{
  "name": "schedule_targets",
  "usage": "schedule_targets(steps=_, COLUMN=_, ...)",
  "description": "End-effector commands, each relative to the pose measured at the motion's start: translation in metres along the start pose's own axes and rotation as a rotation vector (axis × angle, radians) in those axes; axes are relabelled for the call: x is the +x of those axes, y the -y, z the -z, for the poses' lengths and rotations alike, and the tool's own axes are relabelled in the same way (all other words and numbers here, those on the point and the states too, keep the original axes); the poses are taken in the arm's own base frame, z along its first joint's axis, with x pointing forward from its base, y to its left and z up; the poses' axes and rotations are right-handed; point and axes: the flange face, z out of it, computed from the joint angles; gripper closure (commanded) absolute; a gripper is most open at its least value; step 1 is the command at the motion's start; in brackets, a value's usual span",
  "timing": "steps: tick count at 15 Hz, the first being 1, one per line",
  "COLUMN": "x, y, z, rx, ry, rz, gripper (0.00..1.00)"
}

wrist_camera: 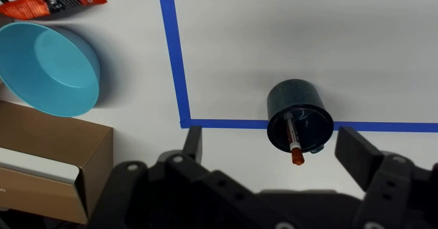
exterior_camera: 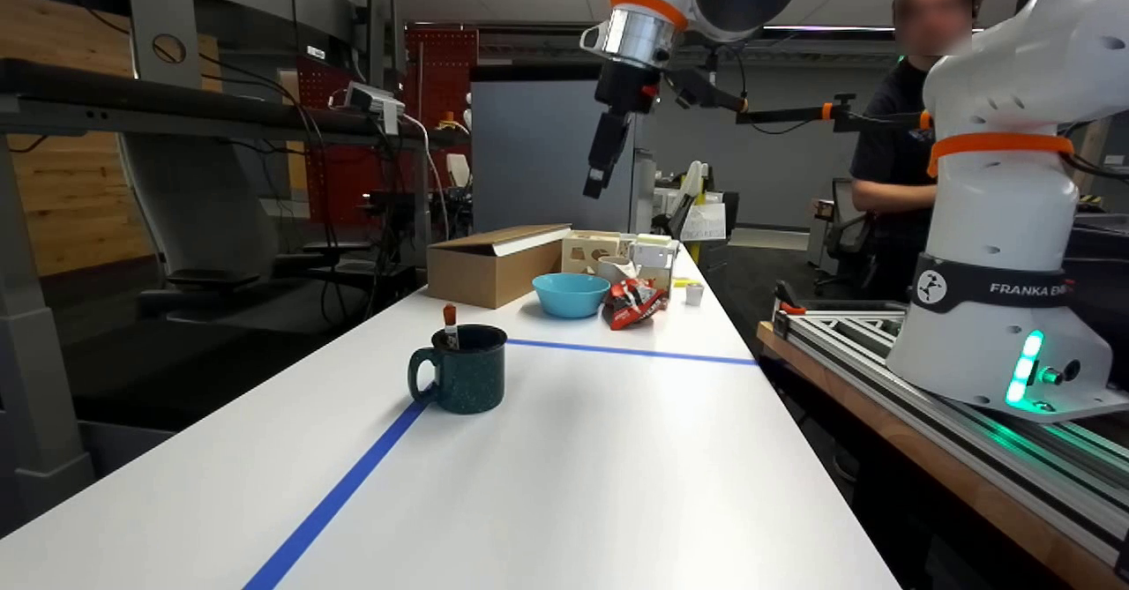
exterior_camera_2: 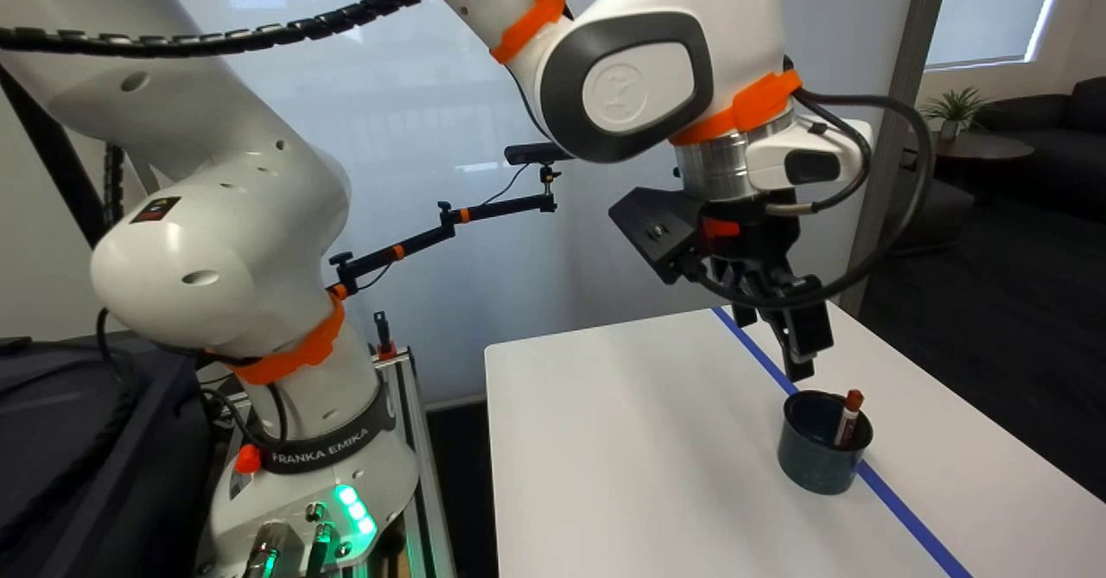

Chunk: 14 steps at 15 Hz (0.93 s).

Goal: Remove the marker from the mug and put it on the table inside the border

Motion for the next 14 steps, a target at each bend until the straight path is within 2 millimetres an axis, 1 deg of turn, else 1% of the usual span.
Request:
schedule_targets(steps=1, x=0.014, y=0.006, z=-0.033, rx=-0.003, ry=-0.068, rz=0.024, gripper=0.00)
schedule_targets(steps=5, x=0.035, y=0.014, z=-0.063, rx=0.014, ry=-0.179, rz=0.006, gripper=0.00)
schedule_targets(steps=9, x=0.057, y=0.014, z=-0.091, rx=0.021, ry=-0.250, rz=-0.018, gripper=0.00)
schedule_targets(steps=12, x=0.063, y=0.017, z=-0.109, rx=0.015, ry=-0.252, rz=0.002, gripper=0.00)
schedule_targets(steps=14, x=0.065, y=0.024, z=-0.121, rx=0.015, ry=-0.246, rz=0.012, gripper=0.00)
